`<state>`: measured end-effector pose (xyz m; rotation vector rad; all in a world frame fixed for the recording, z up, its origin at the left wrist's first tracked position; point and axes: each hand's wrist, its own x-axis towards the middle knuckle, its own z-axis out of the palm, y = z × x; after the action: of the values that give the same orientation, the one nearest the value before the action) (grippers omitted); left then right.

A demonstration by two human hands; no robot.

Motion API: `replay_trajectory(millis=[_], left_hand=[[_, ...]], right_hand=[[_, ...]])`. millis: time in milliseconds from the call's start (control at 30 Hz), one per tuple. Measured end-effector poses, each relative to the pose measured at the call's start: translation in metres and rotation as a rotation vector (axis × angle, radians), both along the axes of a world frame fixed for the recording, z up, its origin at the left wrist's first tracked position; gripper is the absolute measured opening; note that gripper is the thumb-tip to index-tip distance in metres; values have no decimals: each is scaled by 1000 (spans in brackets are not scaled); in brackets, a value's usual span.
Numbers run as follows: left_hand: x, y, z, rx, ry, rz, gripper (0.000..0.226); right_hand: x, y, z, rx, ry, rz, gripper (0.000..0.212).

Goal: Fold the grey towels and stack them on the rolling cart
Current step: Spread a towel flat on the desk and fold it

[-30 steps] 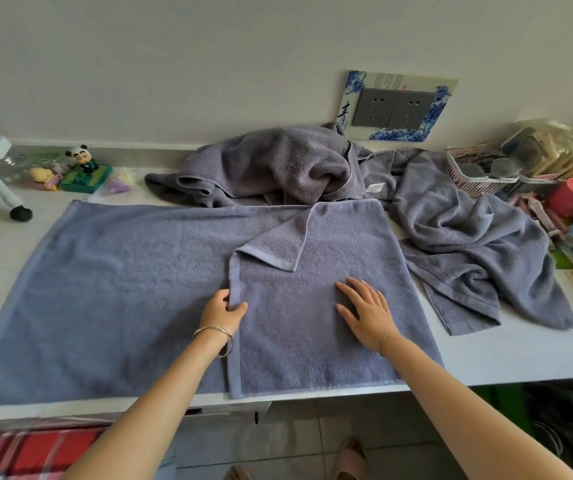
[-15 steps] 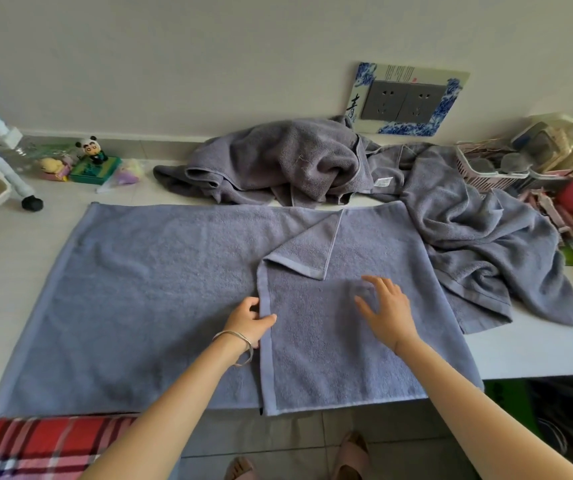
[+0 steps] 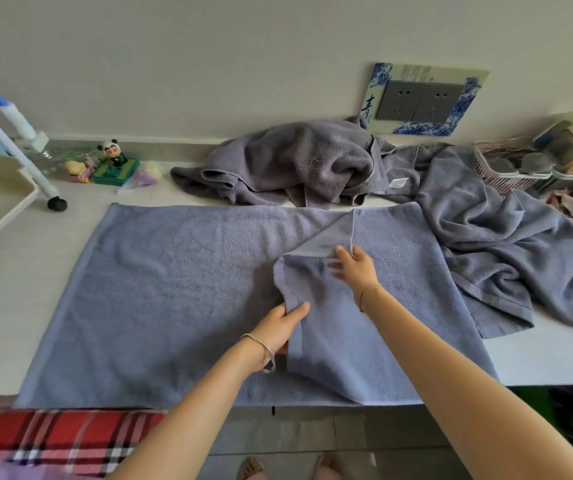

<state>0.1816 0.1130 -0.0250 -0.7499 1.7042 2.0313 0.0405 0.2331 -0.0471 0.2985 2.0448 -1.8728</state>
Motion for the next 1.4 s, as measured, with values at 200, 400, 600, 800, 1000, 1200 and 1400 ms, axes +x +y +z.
replay_trajectory(millis=[200,400,600,800,1000,1200,1400], left_hand=[[-3,9,66,315,123,90,25],[8,-26,125,317,254,182,23],[42,-106,153,315,295,249,24],[86,-214,148,245,284,265,26],[105,-312,72,-70,22,254,24],[114,-353,-35,-619,-241,27,32],[103,-357,-42,-645,-153,79,35]], right_hand=[[-24,-6,76,-54,307,109,23],[-16,-58,141,-154,477,205,7],[13,-150,171,-249,574,232,18],[35,-273,158,-241,569,222,17],[39,-361,85,87,403,420,21],[37,-353,13,419,337,601,24],[10,-344,-9,624,388,680,34]])
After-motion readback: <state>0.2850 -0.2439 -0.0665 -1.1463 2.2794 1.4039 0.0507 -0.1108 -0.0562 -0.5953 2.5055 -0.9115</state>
